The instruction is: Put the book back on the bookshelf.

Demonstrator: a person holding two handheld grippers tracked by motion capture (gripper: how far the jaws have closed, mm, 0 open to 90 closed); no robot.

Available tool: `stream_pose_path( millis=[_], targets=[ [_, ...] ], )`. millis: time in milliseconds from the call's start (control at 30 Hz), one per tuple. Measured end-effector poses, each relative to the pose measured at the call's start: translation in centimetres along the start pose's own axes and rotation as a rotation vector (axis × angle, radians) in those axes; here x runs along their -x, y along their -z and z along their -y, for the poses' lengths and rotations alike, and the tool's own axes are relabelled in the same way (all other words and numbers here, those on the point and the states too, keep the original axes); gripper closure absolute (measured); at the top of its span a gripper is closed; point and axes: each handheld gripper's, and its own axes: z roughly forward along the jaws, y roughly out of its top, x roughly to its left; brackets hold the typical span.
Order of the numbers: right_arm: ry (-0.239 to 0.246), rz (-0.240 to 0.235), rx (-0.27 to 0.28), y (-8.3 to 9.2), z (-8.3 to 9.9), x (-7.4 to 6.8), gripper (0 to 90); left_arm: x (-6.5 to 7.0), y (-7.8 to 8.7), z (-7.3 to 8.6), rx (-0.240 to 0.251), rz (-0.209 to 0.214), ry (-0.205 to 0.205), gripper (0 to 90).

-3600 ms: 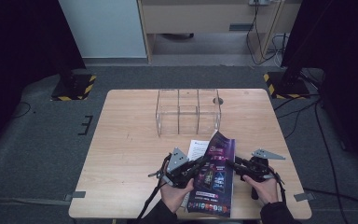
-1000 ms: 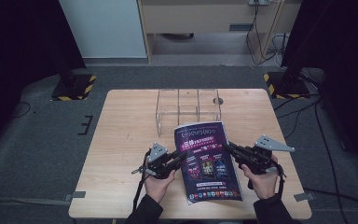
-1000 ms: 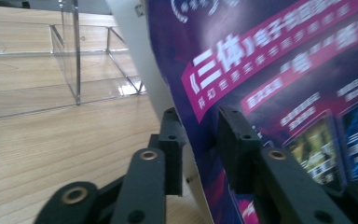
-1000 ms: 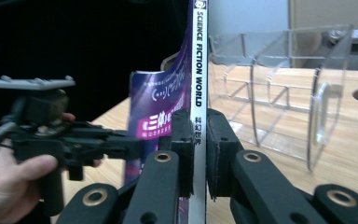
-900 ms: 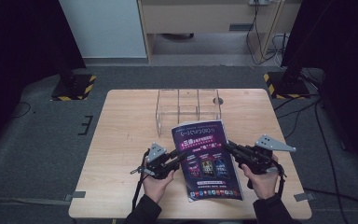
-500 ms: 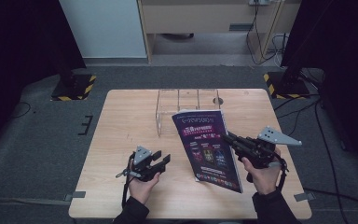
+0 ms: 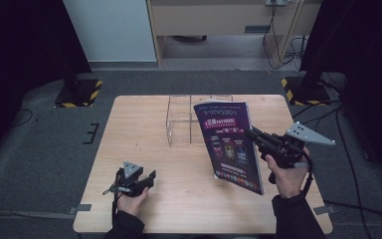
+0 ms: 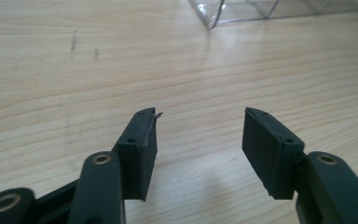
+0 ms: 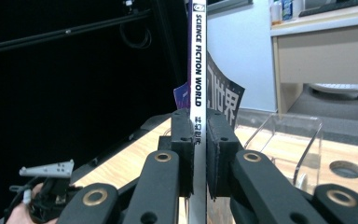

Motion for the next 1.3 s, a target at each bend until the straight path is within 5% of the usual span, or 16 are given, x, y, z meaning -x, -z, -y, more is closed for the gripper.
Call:
stream_pose_path(
  millis=[133,533,1300],
  targets=[
    [-0.001,0.01,0.023,0.4,-1.0,0.1,83.6,-0.5,-0.7,0.3,-0.04,-0.049,-0.03,40.8],
    [0.011,0.041,0.063,0.4,-3.3,0.3,83.6,-2.1,-1.5,0.7,-0.079,-0.128,-0.035,33.0],
    [0.014,0.104,0.087,-3.9,-5.4,1.7,83.5,-2.6,-1.8,0.6,-0.095,-0.137,0.002,19.7]
  ],
)
